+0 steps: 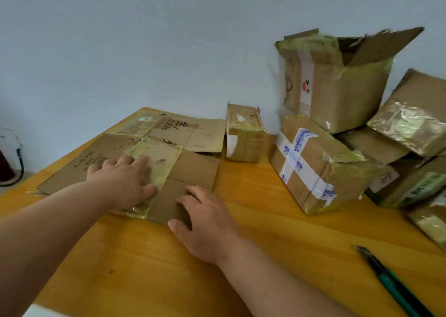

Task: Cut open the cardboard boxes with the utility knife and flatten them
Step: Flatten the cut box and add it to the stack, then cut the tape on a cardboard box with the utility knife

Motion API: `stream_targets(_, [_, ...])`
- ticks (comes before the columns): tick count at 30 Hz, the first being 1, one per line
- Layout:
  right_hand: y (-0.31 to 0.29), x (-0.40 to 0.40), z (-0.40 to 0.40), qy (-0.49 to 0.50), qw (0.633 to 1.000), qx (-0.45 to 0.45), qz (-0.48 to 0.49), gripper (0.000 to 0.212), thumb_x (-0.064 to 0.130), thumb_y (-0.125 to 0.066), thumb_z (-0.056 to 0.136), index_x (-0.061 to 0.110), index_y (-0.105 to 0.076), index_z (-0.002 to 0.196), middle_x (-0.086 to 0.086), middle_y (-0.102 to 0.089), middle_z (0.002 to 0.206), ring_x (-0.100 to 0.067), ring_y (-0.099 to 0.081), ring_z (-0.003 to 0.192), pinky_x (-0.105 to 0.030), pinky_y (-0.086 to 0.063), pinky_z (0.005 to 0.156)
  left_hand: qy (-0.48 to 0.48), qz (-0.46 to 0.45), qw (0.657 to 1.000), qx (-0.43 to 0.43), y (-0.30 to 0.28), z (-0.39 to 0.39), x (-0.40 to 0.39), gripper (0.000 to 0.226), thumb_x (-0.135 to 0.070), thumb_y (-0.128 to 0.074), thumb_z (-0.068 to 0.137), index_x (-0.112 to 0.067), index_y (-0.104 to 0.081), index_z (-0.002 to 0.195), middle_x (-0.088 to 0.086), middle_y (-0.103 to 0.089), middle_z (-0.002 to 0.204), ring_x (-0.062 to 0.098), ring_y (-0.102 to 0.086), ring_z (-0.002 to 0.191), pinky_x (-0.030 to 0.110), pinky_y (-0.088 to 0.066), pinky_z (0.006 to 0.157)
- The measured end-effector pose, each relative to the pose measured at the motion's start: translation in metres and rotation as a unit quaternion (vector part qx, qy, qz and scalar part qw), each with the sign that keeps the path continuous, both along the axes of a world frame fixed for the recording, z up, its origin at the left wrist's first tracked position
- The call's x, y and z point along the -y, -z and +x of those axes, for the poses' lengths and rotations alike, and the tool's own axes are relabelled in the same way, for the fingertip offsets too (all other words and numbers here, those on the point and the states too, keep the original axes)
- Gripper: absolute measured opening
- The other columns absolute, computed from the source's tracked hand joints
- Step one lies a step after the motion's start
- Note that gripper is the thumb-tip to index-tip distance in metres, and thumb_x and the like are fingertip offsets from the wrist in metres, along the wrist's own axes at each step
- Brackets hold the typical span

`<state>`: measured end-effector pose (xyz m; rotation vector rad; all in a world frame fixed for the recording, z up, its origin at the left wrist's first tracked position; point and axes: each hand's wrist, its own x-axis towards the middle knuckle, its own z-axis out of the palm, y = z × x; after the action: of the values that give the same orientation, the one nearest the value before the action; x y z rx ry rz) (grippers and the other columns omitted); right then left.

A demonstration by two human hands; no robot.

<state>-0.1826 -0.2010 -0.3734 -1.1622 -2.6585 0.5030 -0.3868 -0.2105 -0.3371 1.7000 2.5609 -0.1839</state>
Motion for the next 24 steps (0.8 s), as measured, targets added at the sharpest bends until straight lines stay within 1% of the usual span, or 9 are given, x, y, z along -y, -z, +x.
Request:
stream_targets(4, [-0.012, -0.002, 0.036, 0.042, 0.998, -0.025, 0.036, 0.046, 0.045, -0.044, 0.101, 0.023, -0.049, 0.142, 0.002, -0.037, 0.152, -0.018, -0.03, 0.141, -0.037, -0.026, 0.116, 0.043, 0.044, 0.998, 0.016, -0.011, 0.032, -0.003, 0.072, -0.068, -0.037, 0.089, -0.041, -0.013, 0.151, -0.007, -0.018, 0.159, 0.025, -0.015, 0.146, 0.053, -0.016, 0.114])
stream_targets(8, [-0.025, -0.008, 0.088, 0.101, 0.989, -0.063, 0.091, 0.04, 0.037, -0.049, 0.1, 0.022, -0.055, 0.137, 0.003, -0.047, 0.143, -0.015, -0.038, 0.134, -0.037, -0.035, 0.112, 0.079, 0.062, 0.994, 0.052, -0.019, 0.075, -0.011, 0.071, -0.069, -0.034, 0.09, -0.04, -0.016, 0.152, -0.006, -0.017, 0.159, 0.025, -0.013, 0.146, 0.052, -0.014, 0.115])
stream_targets(11, [-0.032, -0.01, 0.134, 0.165, 0.97, -0.099, 0.151, 0.036, 0.032, -0.054, 0.097, 0.02, -0.06, 0.131, 0.003, -0.051, 0.133, -0.015, -0.042, 0.128, -0.038, -0.039, 0.109, 0.1, 0.061, 0.991, 0.068, -0.026, 0.112, -0.017, 0.071, -0.067, -0.038, 0.091, -0.039, -0.015, 0.152, -0.004, -0.017, 0.16, 0.027, -0.015, 0.146, 0.053, -0.014, 0.115])
stream_targets(14, [-0.037, -0.009, 0.178, 0.243, 0.937, -0.145, 0.204, 0.038, 0.029, -0.062, 0.092, 0.018, -0.062, 0.128, 0.001, -0.05, 0.129, -0.016, -0.042, 0.123, -0.039, -0.044, 0.103, 0.114, 0.064, 0.988, 0.084, -0.03, 0.153, -0.026, 0.072, -0.066, -0.039, 0.091, -0.038, -0.014, 0.153, -0.003, -0.016, 0.16, 0.027, -0.014, 0.147, 0.054, -0.015, 0.115])
stream_targets(16, [-0.039, -0.012, 0.204, 0.298, 0.919, -0.149, 0.211, 0.045, 0.029, -0.065, 0.09, 0.02, -0.058, 0.133, 0.0, -0.045, 0.133, -0.019, -0.039, 0.124, -0.039, -0.044, 0.102, 0.121, 0.07, 0.985, 0.096, -0.03, 0.181, -0.034, 0.073, -0.067, -0.04, 0.091, -0.037, -0.015, 0.153, -0.003, -0.015, 0.161, 0.028, -0.012, 0.147, 0.054, -0.015, 0.114])
stream_targets(18, [-0.04, -0.017, 0.228, 0.342, 0.906, -0.155, 0.194, 0.056, 0.032, -0.067, 0.089, 0.022, -0.048, 0.141, -0.001, -0.038, 0.139, -0.021, -0.037, 0.128, -0.038, -0.042, 0.105, 0.128, 0.079, 0.981, 0.119, -0.028, 0.206, -0.042, 0.074, -0.066, -0.042, 0.09, -0.038, -0.014, 0.153, -0.002, -0.015, 0.161, 0.028, -0.012, 0.148, 0.055, -0.015, 0.115])
stream_targets(20, [-0.04, -0.024, 0.247, 0.37, 0.899, -0.175, 0.156, 0.068, 0.036, -0.068, 0.09, 0.021, -0.036, 0.148, -0.003, -0.032, 0.147, -0.023, -0.032, 0.135, -0.037, -0.036, 0.11, 0.138, 0.094, 0.976, 0.139, -0.027, 0.227, -0.051, 0.076, -0.066, -0.044, 0.09, -0.038, -0.012, 0.153, -0.001, -0.016, 0.161, 0.028, -0.013, 0.147, 0.056, -0.015, 0.115])
stream_targets(22, [-0.041, -0.033, 0.26, 0.387, 0.896, -0.191, 0.11, 0.083, 0.04, -0.069, 0.089, 0.019, -0.022, 0.154, -0.006, -0.025, 0.155, -0.025, -0.025, 0.143, -0.039, -0.031, 0.114, 0.141, 0.112, 0.968, 0.173, -0.026, 0.245, -0.061, 0.081, -0.068, -0.045, 0.088, -0.038, -0.007, 0.153, -0.001, -0.016, 0.161, 0.028, -0.016, 0.147, 0.058, -0.018, 0.115])
stream_targets(24, [-0.039, -0.046, 0.265, 0.393, 0.894, -0.208, 0.048, 0.096, 0.045, -0.071, 0.087, 0.019, -0.01, 0.157, -0.005, -0.018, 0.161, -0.026, -0.021, 0.148, -0.041, -0.028, 0.117, 0.141, 0.123, 0.951, 0.246, -0.027, 0.261, -0.068, 0.088, -0.069, -0.049, 0.085, -0.041, 0.0, 0.152, -0.003, -0.014, 0.162, 0.028, -0.018, 0.147, 0.06, -0.023, 0.113])
